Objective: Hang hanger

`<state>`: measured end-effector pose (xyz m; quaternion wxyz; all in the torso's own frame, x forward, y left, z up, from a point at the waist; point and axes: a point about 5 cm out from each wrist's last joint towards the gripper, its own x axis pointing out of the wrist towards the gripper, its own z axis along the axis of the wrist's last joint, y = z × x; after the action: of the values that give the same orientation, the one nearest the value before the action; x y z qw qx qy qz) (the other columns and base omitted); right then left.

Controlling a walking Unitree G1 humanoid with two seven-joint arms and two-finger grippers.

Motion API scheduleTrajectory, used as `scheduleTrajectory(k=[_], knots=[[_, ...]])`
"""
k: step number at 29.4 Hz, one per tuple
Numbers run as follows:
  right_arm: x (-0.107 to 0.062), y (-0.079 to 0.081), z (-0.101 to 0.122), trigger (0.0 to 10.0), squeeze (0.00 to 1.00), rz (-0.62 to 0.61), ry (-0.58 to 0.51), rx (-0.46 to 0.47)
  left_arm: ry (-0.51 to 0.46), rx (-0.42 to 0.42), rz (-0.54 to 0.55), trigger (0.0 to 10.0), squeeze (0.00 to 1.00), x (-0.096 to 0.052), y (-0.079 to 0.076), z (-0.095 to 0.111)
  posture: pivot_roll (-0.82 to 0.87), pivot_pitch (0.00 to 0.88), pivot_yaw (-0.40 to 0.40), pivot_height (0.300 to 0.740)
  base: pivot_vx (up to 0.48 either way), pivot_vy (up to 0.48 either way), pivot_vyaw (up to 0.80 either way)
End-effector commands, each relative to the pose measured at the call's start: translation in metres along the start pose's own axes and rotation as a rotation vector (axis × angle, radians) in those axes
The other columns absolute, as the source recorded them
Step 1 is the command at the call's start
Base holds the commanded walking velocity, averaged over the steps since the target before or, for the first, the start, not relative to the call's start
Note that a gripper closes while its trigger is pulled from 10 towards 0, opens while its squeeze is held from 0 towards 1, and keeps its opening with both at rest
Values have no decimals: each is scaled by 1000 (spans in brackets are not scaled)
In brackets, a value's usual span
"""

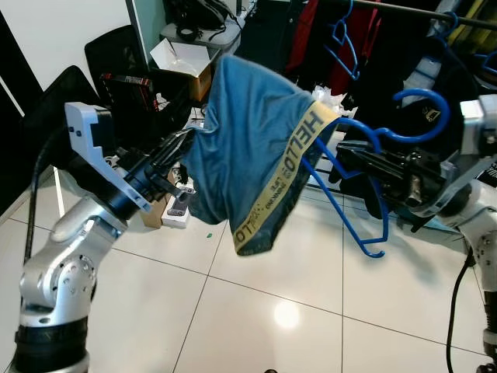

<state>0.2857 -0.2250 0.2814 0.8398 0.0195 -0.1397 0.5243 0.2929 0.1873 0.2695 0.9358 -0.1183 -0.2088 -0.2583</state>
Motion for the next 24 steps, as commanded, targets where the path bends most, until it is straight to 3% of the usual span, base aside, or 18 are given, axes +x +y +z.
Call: scheduleTrajectory(k=[1, 3, 4, 9, 18, 23, 24], knots=[[-4, 1, 7, 10000, 0, 7, -13, -15, -12, 49, 87, 10000, 102, -5, 15, 5, -24, 149, -9, 740, 0, 0, 0], [-4, 1, 7, 10000, 0, 7, -14, -16, -14, 51, 95, 10000, 102, -5, 17, 6, -24, 149, -9, 740, 0, 0, 0], [-4, 1, 8, 10000, 0, 8, -14, -19, -15, 51, 93, 10000, 1000, -6, 18, 7, -24, 149, -9, 740, 0, 0, 0], [-3, 1, 9, 10000, 0, 11, -16, -23, -7, 54, 78, 10000, 1000, -7, 17, 7, -24, 145, -9, 740, 0, 0, 0], [1, -2, 10, 10000, 0, -3, -6, -41, 81, 140, -6, 10000, 1000, -11, 11, 2, -23, 143, -12, 740, 0, 0, 0], [13, -16, -2, 10000, 0, -116, 47, -88, 39, 74, -129, 10000, 1000, 3, -25, 1, -25, 139, -13, 740, 0, 0, 0], [13, -16, -2, 10000, 0, -116, 47, -88, 39, 74, -129, 10000, 1000, 3, -25, 1, -25, 139, -13, 740, 0, 0, 0]])
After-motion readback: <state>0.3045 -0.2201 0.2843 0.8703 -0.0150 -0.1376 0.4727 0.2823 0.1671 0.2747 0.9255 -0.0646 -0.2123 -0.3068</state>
